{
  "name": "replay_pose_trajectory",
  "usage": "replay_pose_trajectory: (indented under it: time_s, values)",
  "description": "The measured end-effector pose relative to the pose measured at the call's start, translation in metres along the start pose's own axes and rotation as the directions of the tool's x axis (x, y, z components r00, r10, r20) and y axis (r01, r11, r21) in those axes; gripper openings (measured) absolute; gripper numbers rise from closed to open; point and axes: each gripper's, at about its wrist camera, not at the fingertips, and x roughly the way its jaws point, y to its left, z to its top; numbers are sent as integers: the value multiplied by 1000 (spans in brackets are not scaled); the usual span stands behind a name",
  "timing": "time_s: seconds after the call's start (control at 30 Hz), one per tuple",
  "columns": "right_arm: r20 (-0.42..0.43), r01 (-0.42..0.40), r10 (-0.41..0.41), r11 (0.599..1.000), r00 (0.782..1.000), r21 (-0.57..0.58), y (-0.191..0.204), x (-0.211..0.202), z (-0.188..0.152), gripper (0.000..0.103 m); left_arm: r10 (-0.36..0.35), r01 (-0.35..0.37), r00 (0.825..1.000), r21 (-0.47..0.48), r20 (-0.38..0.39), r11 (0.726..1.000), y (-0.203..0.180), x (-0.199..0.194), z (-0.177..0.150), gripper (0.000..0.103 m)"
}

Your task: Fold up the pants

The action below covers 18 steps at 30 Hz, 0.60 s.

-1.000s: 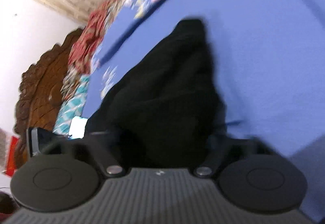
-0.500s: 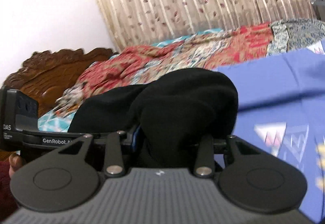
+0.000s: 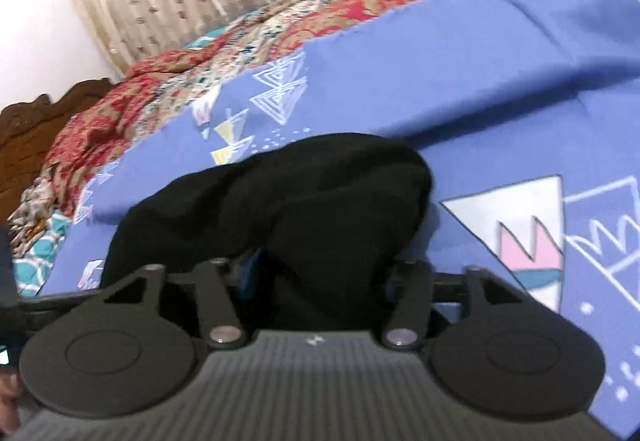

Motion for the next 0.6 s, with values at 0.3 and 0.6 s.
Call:
replay_pose_trajectory:
  time_s: [0.3, 0.6]
  values:
    - [-21, 98, -98, 995, 995, 22, 26, -111, -67, 73, 99, -99, 995, 26, -13, 995, -17, -119, -69, 73]
    - [-154, 165, -156, 985, 976, 48, 69, -187, -159, 78, 173, -165, 980, 88, -101, 982, -46, -207, -153, 87]
